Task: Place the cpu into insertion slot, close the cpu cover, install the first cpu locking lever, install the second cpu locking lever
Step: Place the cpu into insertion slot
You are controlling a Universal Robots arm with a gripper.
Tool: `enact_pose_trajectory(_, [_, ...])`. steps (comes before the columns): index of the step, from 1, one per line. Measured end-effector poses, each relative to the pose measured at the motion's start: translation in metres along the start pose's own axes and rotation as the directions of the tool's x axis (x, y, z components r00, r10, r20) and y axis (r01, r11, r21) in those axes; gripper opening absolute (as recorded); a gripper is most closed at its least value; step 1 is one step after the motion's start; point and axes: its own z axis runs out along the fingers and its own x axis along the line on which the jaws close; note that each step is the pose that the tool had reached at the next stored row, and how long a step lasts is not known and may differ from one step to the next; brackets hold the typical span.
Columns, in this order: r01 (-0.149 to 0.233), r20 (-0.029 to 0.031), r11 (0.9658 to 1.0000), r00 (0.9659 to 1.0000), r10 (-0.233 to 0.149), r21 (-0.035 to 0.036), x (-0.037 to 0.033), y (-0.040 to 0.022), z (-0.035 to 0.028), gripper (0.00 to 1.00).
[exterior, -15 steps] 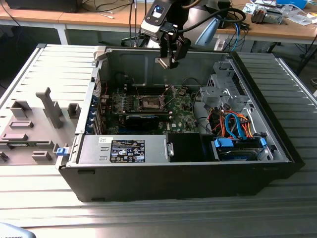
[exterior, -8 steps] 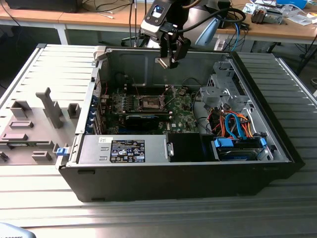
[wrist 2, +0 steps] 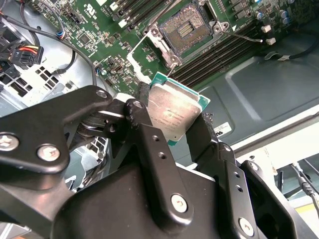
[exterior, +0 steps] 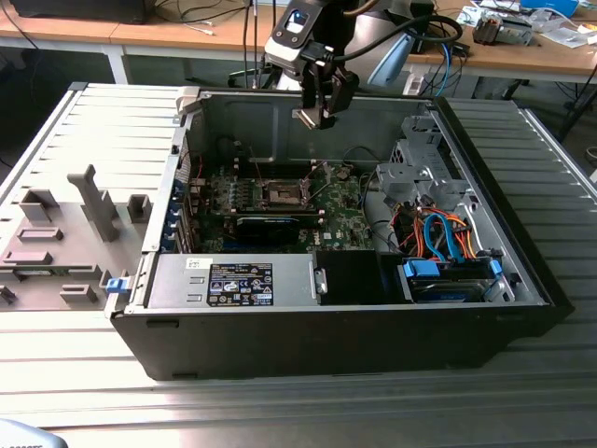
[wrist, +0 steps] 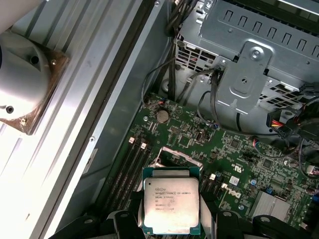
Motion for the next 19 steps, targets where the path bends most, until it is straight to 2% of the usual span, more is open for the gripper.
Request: enact_pose_trajectory(19, [-0.015, 0.0011, 0.9999, 0.9999, 0.015, -0.0008, 0.0, 0.0, 0.0, 0.55])
